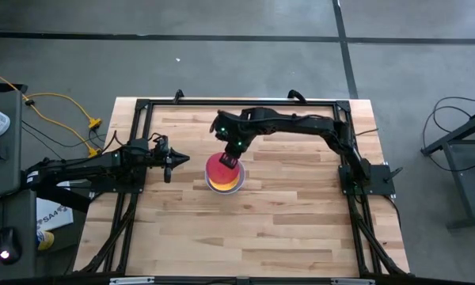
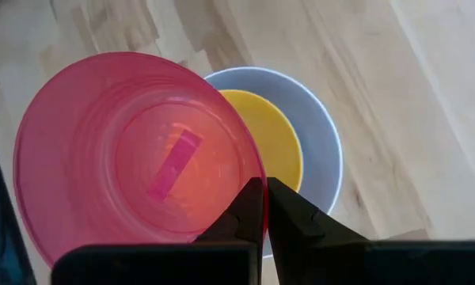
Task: Nest bowls inside each other
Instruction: Stack the red bowl on top of the yellow bowl
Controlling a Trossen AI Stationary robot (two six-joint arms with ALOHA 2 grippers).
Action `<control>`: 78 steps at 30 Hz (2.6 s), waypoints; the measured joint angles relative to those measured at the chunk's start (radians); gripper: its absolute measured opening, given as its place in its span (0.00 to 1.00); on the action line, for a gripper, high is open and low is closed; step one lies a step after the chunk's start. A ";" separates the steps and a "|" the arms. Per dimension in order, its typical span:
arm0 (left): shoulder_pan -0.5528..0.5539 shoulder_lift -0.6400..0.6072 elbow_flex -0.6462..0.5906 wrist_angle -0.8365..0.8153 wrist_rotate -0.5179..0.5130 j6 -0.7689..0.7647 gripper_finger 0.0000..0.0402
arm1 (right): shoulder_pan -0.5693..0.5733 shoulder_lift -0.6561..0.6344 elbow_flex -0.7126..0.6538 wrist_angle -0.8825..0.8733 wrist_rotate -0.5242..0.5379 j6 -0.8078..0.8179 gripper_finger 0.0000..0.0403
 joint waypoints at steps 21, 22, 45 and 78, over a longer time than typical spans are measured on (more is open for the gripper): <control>0.000 0.001 0.000 0.000 0.002 0.000 0.05 | 0.032 0.078 -0.002 0.008 0.060 -0.013 0.01; 0.000 0.001 0.000 0.000 0.002 0.000 0.05 | 0.032 0.079 -0.002 0.006 0.060 -0.015 0.01; 0.000 0.001 0.000 0.000 0.000 0.000 0.05 | 0.012 0.091 -0.002 0.000 0.077 -0.058 0.01; 0.000 0.001 0.000 0.000 0.000 0.000 0.05 | 0.014 0.147 -0.002 0.022 0.038 -0.091 0.01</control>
